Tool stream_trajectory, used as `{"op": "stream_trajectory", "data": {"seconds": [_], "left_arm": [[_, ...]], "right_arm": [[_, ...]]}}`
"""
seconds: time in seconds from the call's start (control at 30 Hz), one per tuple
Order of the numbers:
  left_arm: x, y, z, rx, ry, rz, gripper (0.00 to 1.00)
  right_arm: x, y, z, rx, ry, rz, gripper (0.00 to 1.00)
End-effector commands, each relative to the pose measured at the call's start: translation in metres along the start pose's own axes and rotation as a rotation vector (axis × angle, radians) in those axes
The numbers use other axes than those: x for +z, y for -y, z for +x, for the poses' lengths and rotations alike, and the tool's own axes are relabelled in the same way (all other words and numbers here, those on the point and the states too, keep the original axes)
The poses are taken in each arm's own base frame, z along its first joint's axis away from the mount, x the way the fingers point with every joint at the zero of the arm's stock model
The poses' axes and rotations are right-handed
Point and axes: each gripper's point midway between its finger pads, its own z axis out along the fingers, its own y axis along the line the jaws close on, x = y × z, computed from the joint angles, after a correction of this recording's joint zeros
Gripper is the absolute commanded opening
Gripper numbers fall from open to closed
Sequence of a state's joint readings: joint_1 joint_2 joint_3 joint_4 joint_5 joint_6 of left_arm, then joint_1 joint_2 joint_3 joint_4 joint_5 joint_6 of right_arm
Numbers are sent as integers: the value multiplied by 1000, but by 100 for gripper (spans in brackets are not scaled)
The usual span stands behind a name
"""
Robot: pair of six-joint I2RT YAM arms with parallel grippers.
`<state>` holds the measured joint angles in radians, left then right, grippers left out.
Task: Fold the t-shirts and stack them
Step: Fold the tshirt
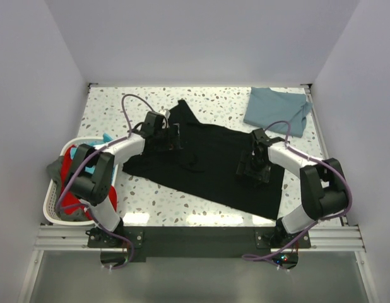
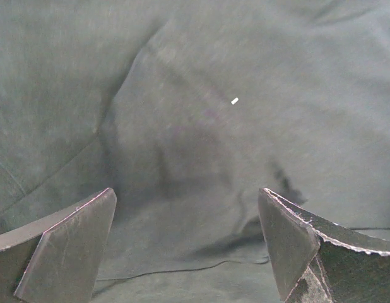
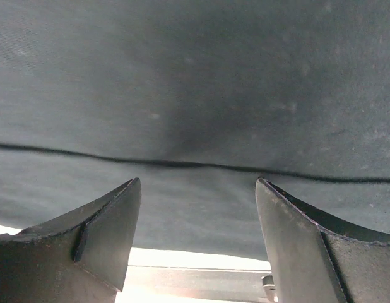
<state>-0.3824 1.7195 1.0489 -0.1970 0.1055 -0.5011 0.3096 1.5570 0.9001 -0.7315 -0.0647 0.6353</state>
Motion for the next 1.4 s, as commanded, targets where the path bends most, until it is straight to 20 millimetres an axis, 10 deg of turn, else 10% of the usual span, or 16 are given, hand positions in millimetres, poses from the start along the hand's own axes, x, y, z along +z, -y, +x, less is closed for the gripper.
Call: {"op": "stream_trajectory", "data": {"seconds": [0.0,0.73,1.03,1.37], "left_arm": [[7,-3,6,41,9,20,100],[-21,-15,81,60,-90,-30,100],[-54,30,-10,71,107,12,100],[-54,71,-145,60,311,139,100]], "right_arm": [[9,8,0,-15,22,25,77],[8,56,55,64,-68,157,78],[-70,42,-17,72,191,128,84],[-132,94,-126,145,465,164,84]]}}
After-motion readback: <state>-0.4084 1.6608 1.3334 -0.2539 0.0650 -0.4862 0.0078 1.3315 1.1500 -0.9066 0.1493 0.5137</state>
